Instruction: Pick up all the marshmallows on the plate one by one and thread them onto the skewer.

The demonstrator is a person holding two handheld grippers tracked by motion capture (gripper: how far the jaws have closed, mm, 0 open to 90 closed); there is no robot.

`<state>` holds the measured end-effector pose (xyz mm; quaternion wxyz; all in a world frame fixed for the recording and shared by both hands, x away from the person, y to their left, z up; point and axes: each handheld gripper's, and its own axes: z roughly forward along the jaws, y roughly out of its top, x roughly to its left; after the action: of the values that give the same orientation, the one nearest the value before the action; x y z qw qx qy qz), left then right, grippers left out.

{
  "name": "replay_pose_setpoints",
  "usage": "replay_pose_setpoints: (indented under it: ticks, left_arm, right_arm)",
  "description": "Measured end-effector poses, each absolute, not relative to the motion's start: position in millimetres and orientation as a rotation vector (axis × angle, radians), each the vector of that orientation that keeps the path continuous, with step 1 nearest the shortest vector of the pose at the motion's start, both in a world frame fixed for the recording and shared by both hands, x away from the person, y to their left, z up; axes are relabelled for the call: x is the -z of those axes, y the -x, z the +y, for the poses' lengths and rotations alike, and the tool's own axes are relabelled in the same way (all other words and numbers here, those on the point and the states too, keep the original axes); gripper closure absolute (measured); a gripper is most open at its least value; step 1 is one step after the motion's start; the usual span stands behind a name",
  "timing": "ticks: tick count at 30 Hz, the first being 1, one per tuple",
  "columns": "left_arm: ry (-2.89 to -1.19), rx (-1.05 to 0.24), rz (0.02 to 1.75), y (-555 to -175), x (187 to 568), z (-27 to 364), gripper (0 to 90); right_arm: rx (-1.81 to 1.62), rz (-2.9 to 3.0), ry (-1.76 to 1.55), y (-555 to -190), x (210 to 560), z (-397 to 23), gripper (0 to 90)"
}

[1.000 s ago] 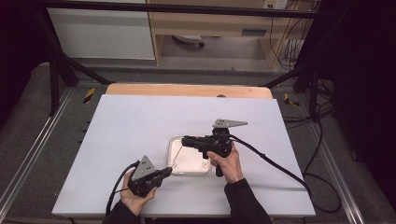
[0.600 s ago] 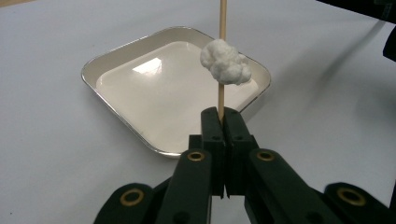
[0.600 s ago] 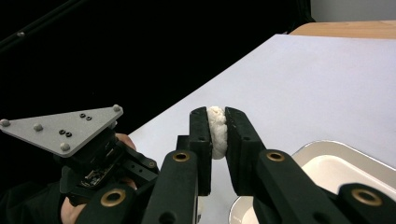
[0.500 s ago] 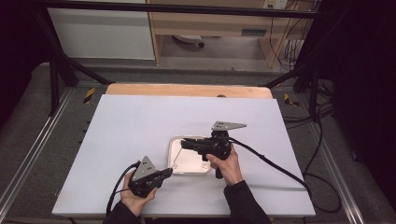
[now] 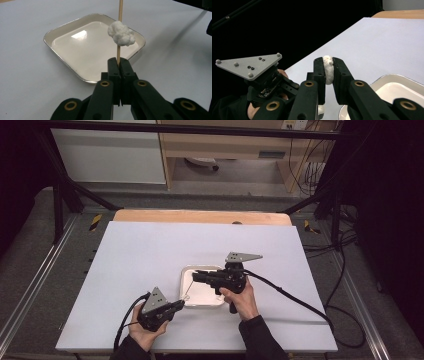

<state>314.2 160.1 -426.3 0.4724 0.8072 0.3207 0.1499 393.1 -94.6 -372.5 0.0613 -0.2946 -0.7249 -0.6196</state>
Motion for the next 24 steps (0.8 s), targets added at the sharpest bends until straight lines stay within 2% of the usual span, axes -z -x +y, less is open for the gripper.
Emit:
replay_pose_setpoints:
  ticks: [24]
  left_arm:
    - [-1.986,-0.365,0.794,-314.3,426.7,159.3,89.2]
  right_arm:
    - [1.881,-2.195,0.881,-389.3,379.9,-88.9,82.3]
